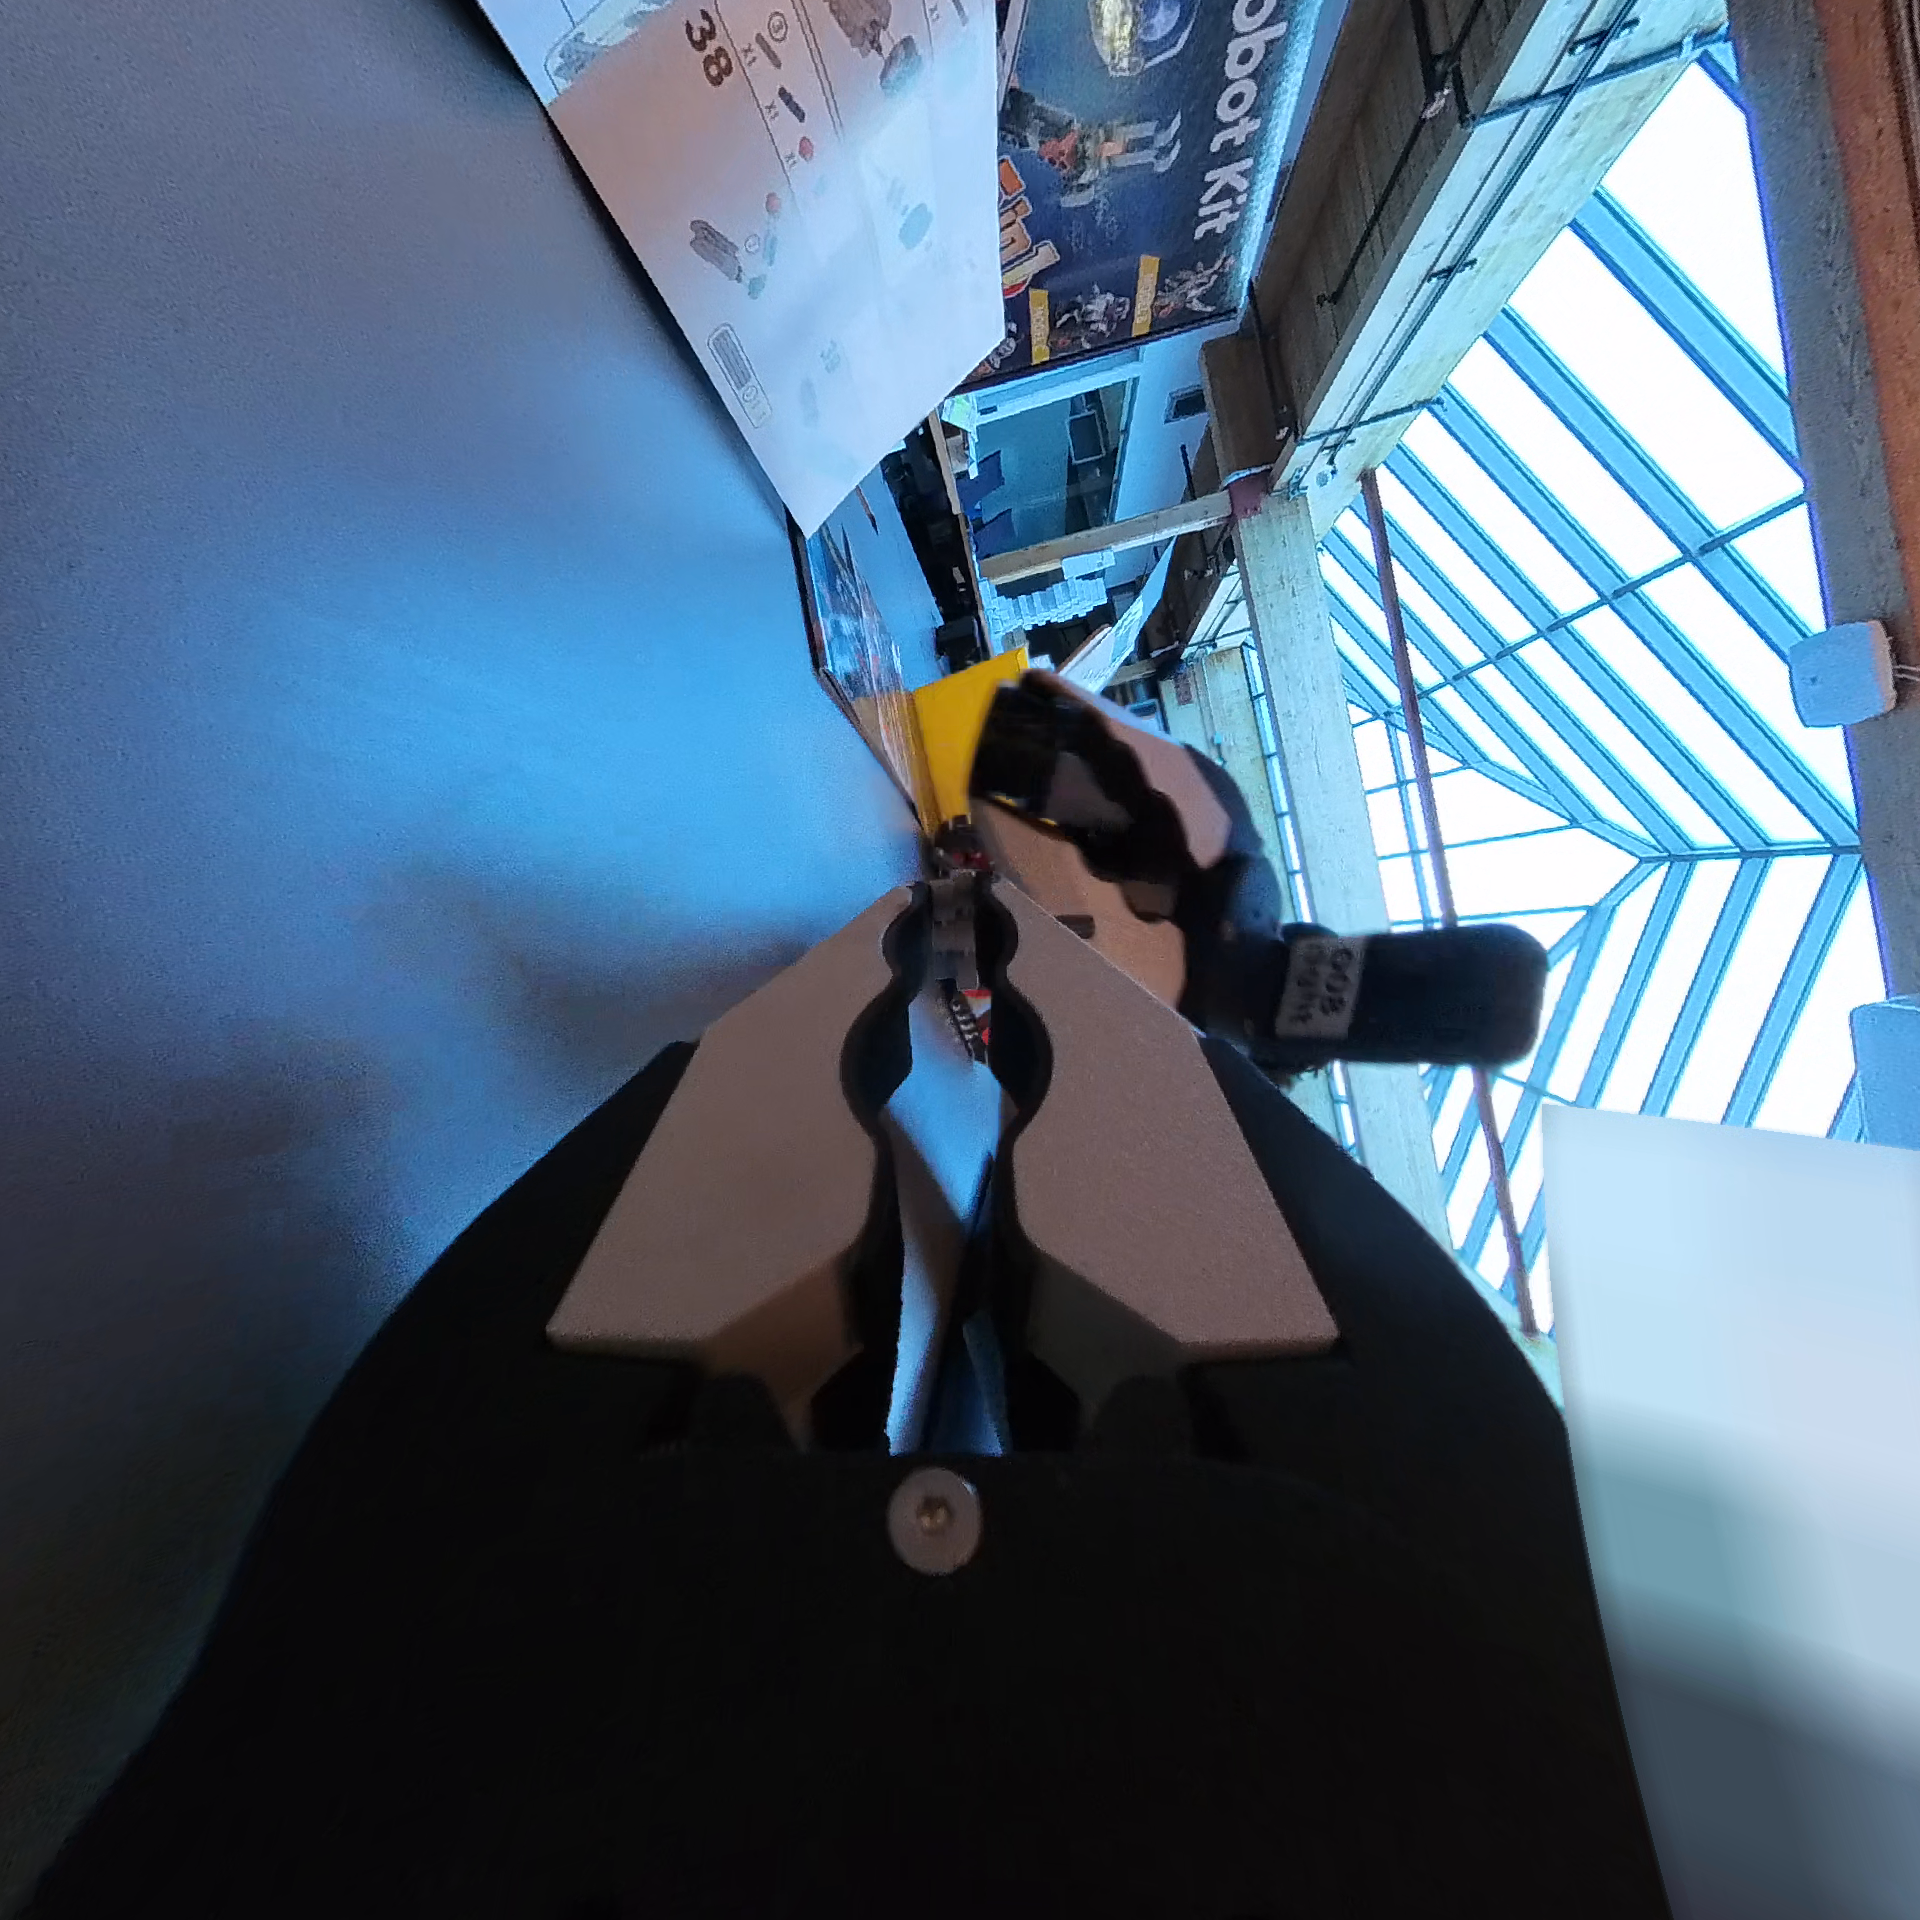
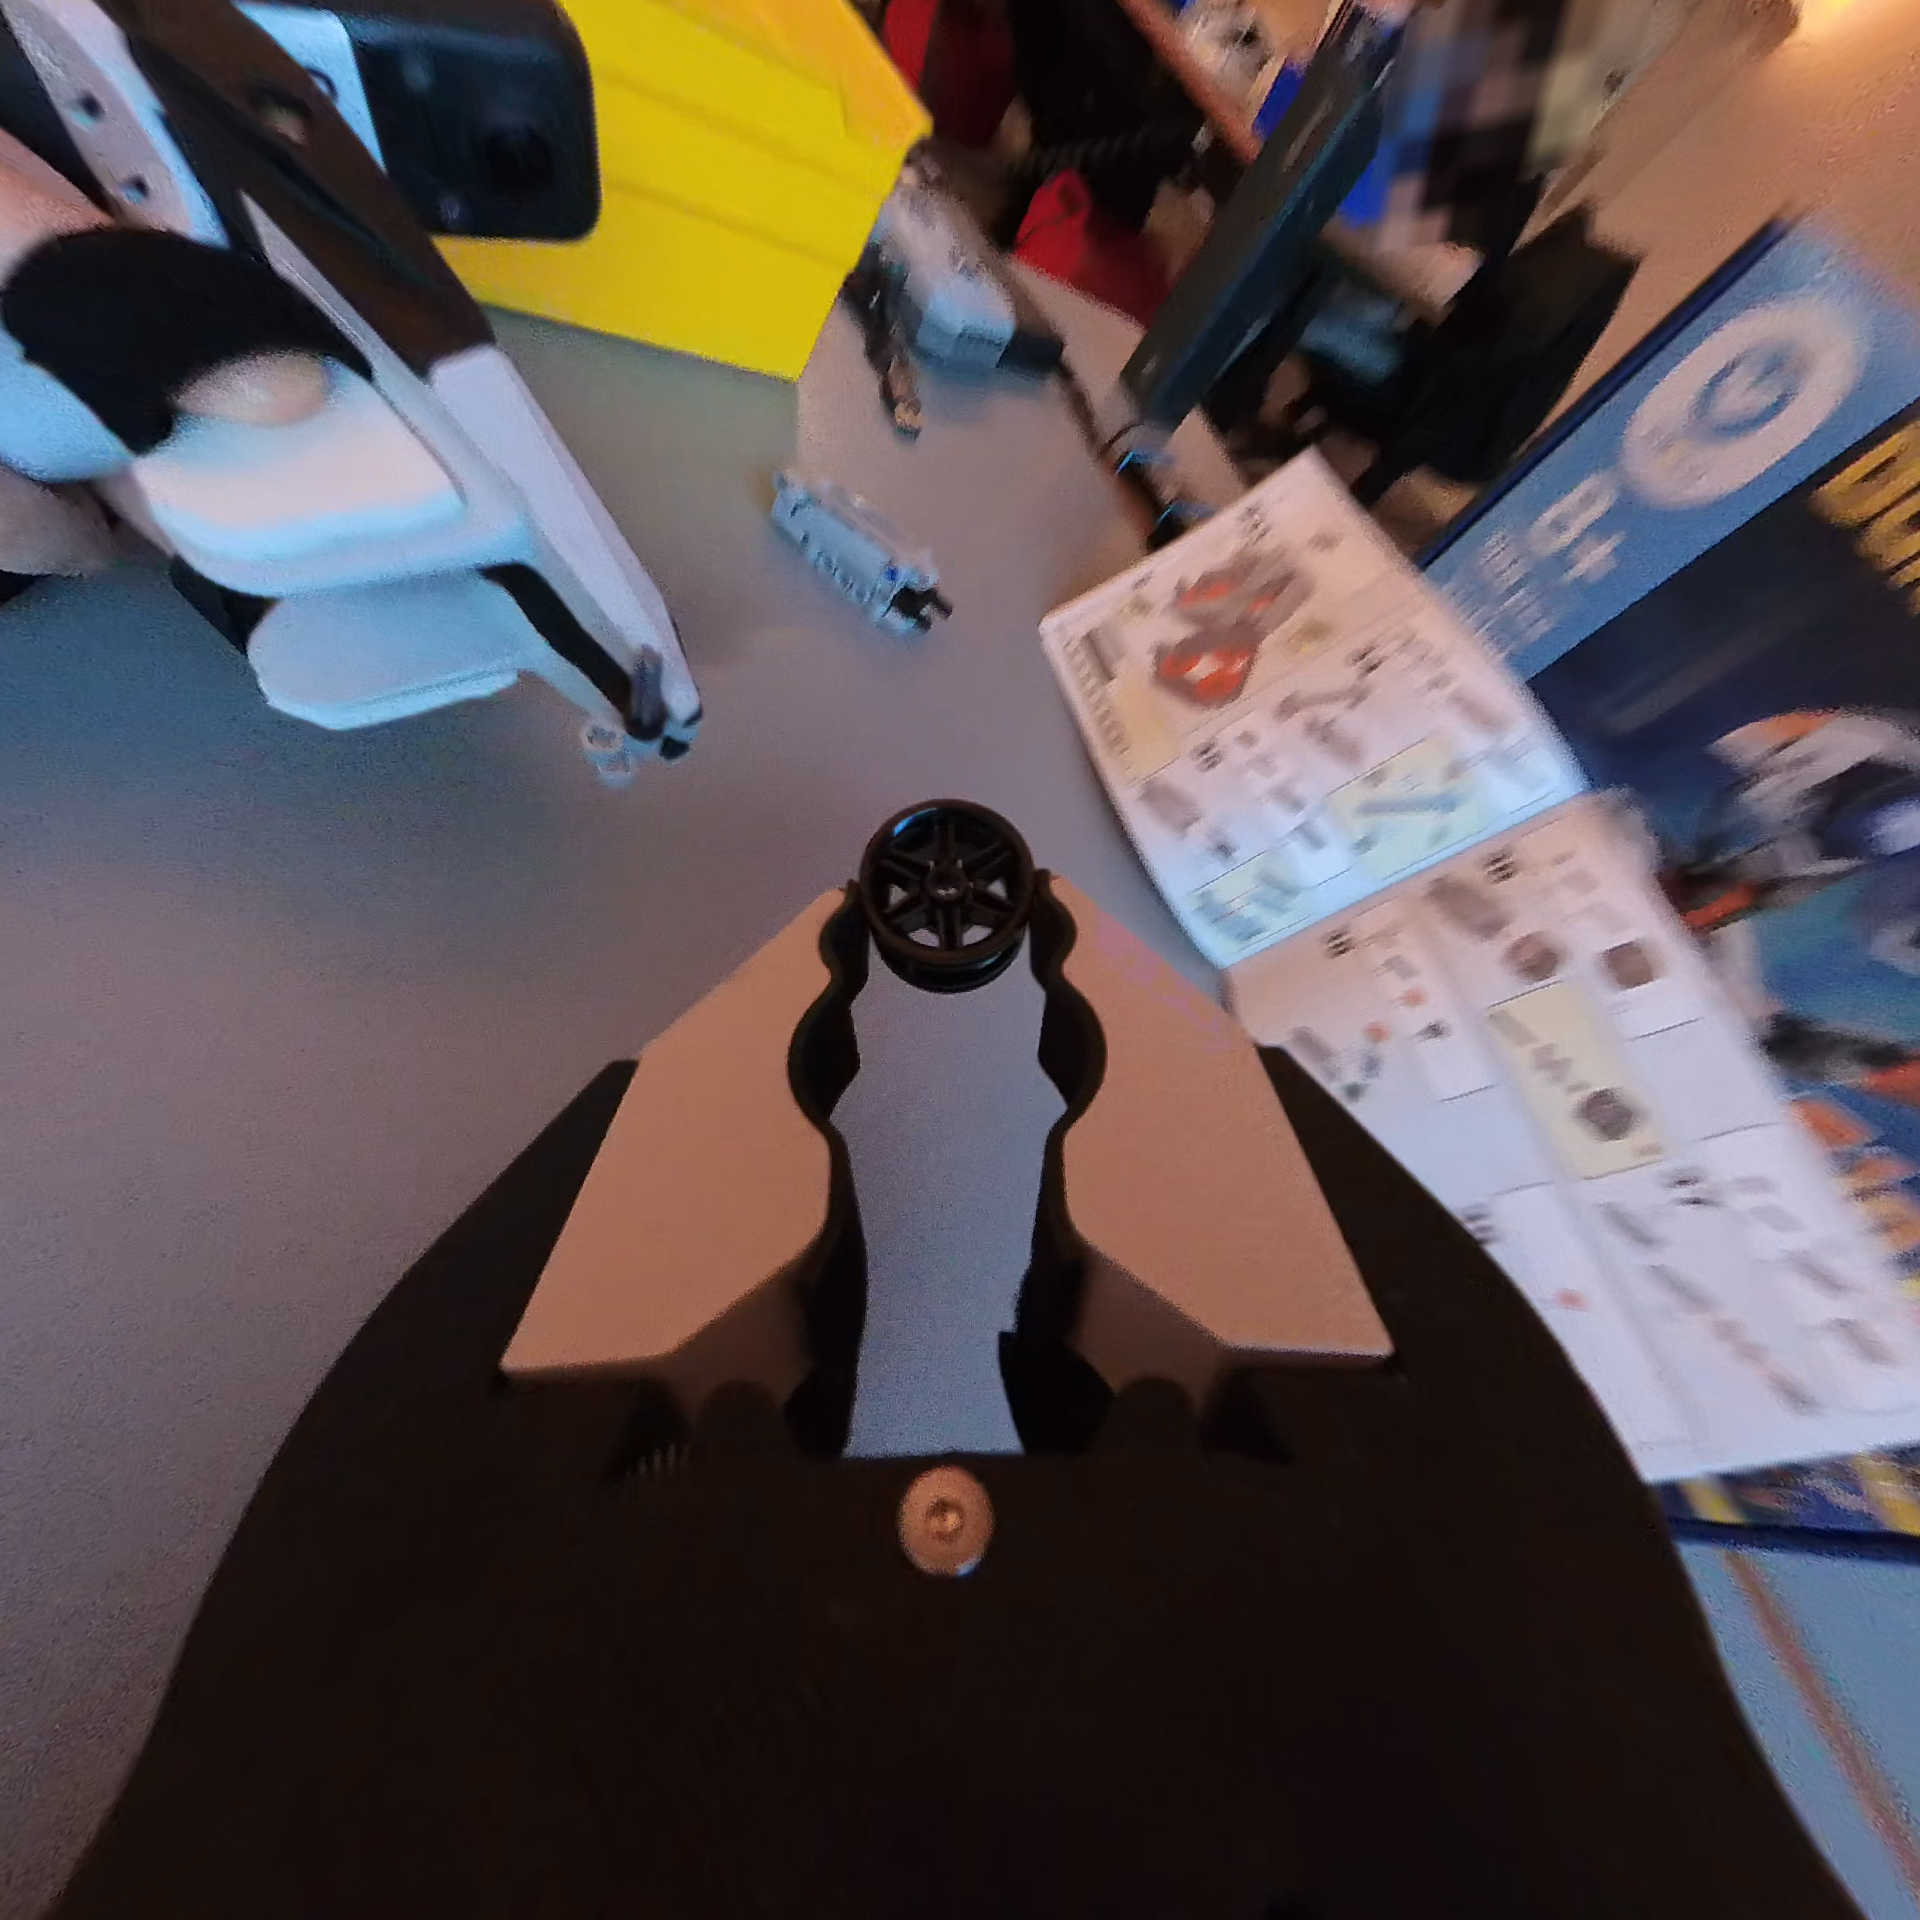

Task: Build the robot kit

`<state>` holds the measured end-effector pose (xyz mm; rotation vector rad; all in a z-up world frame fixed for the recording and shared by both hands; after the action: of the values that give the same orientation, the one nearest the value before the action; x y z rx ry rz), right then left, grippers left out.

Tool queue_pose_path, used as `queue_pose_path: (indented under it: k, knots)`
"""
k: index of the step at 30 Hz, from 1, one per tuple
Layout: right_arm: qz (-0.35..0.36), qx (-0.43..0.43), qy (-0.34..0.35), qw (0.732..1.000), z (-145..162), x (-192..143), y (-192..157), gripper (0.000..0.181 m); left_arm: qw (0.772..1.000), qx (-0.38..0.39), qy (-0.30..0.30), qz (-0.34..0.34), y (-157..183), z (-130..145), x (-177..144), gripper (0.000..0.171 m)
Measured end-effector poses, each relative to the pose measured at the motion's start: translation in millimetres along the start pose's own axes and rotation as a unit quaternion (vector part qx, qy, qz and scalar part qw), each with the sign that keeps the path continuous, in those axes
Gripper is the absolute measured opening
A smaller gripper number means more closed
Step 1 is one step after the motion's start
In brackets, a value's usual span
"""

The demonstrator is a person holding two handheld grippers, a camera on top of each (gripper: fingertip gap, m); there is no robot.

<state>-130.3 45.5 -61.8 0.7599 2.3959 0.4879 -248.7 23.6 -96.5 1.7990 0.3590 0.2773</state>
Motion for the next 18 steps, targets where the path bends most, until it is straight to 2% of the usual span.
queue_pose_path:
  k: [5, 9, 14, 18]
  knots:
    - [0.067, -0.108, 0.037, 0.991, -22, -30, -8, 0.030, 1.000, -0.017, -0.011, 0.022, 3, 4, 3, 0.005]
    - [0.089, -0.129, 0.058, 0.986, -33, -43, -11, 0.030, 0.999, -0.018, -0.016, 0.031, 5, 5, 3, 0.005]
    - [0.043, -0.021, 0.095, 0.994, -36, -46, -6, 0.030, 0.999, -0.025, -0.011, 0.037, 5, 4, 1, 0.005]
    - [-0.011, 0.095, 0.121, 0.988, -30, -44, 5, 0.030, 0.998, -0.035, -0.007, 0.046, 6, 2, 1, 0.005]
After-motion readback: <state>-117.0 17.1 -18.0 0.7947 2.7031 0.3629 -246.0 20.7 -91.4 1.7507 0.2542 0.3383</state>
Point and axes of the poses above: each gripper's, where its closed fingertips meet, x out along the fingers, z out of its underside, y = z × x across the jaws, the point moved 5 cm from there along -x, back along the fingers, and after that the axes turned 3 degrees about -y, right-handed, at the moved point
